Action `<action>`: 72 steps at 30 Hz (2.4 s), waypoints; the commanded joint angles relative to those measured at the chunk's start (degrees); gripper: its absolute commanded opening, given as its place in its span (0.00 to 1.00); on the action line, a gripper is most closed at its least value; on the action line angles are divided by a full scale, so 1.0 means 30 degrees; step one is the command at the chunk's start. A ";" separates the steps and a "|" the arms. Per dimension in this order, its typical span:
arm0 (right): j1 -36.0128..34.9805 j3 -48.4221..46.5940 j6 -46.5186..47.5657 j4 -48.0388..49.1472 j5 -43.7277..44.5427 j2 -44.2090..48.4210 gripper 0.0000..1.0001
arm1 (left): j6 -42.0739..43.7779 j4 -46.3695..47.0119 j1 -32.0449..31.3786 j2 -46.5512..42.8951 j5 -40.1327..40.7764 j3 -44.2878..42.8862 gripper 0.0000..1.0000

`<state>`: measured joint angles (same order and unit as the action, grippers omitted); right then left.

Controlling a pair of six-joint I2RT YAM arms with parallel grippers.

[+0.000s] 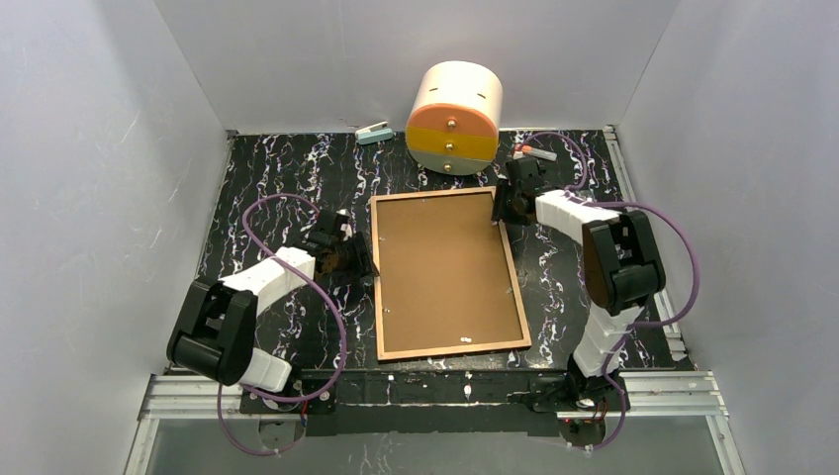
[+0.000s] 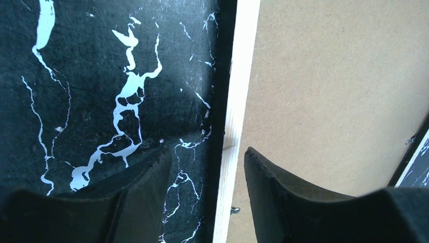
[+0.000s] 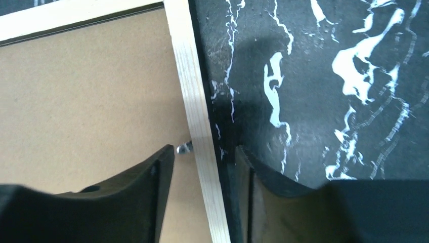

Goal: Put the photo into the frame

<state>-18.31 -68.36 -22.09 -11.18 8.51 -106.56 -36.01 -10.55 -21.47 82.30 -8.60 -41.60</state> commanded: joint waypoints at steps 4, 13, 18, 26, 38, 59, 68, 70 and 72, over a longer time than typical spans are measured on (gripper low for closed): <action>0.0156 -0.0215 -0.0804 -0.1395 0.0139 0.3540 0.66 | 0.0522 -0.1618 0.0039 -0.0975 0.0717 -0.1142 0.60; 0.0180 0.1200 -0.1366 -0.3860 -0.3553 0.5229 0.67 | 0.0680 -0.3719 0.0013 -0.2339 -0.0697 -0.0192 0.70; -0.0162 0.4634 -0.1906 -0.3604 -0.7703 0.8775 0.67 | 0.0155 -0.3775 -0.0026 -0.2677 -0.2468 0.0852 0.70; -0.3709 0.8796 -0.2643 -0.3495 -1.0223 1.1845 0.58 | -0.1172 -0.2136 -0.1049 -0.2769 -0.4419 0.2786 0.65; -0.7382 1.0429 -0.2217 -0.2718 -1.0185 1.0366 0.47 | -0.2197 -0.2139 -0.2102 -0.2914 -0.2804 0.4028 0.40; -0.9189 1.0839 -0.2343 -0.2708 -1.0408 0.8508 0.31 | -0.2073 -0.2259 -0.2129 -0.2737 -0.1180 0.3945 0.23; -0.9191 1.0627 -0.2247 -0.4628 -0.9707 0.8334 0.32 | -0.2117 -0.2300 -0.2129 -0.2649 -0.1036 0.3937 0.23; -0.9180 1.0584 -0.2248 -0.5071 -0.9365 0.8334 0.33 | -0.2109 -0.2312 -0.2129 -0.2649 -0.0987 0.3915 0.23; -0.9191 1.0467 -0.2262 -0.5527 -0.8993 0.8334 0.33 | -0.2118 -0.2367 -0.2129 -0.2649 -0.0937 0.3907 0.23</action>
<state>-45.45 -36.80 -29.89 -19.64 -23.73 -80.27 -43.51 -13.98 -27.88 73.49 -17.67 -30.76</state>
